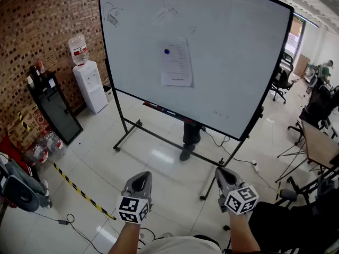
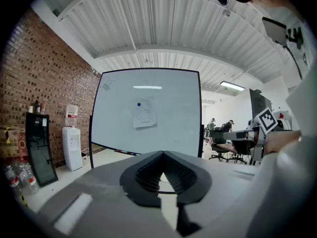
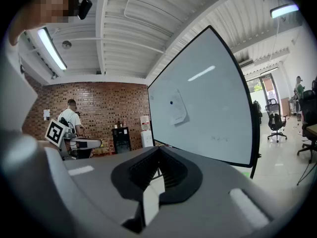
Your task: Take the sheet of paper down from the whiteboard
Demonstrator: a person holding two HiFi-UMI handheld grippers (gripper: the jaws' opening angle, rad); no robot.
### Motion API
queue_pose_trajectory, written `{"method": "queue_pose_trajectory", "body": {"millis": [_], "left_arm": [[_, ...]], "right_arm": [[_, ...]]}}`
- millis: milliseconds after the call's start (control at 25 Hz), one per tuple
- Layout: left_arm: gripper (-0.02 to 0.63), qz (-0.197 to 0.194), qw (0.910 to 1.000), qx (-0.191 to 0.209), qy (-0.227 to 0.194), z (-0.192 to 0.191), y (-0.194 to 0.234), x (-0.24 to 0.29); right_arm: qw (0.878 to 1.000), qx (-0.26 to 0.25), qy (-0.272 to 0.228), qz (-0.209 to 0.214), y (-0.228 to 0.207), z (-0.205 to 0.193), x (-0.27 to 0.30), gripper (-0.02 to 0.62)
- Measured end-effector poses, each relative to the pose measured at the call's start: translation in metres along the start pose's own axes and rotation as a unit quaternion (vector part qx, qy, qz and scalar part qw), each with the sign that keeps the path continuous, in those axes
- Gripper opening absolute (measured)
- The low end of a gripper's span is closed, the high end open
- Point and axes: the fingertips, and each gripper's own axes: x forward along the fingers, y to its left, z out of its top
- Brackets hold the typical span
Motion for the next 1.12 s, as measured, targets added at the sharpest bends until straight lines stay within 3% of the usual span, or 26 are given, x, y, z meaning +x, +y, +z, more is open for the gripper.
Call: {"method": "queue_pose_trajectory", "body": {"millis": [320,640,880,1120], "left_arm": [[0.002,0.025,0.9996,-0.011,-0.001,-0.006,0.072,-0.010],[0.002,0.052,0.9983,-0.013,-0.020,0.013,0.121,0.025],[0.002,0.069,0.9974,-0.011,-0.019,0.028,0.160,0.092],[0.002,0.054,0.9982,-0.008,-0.026,0.063,0.186,0.193]], "right_arm": [[1.000,-0.007,0.014,0.012,0.029,0.001,0.063,0.007],[0.999,-0.007,0.000,0.034,0.015,0.025,0.139,0.006],[0.998,-0.008,-0.021,0.058,-0.020,0.052,0.217,0.006],[0.997,-0.007,-0.038,0.060,-0.076,0.093,0.290,0.007]]}}
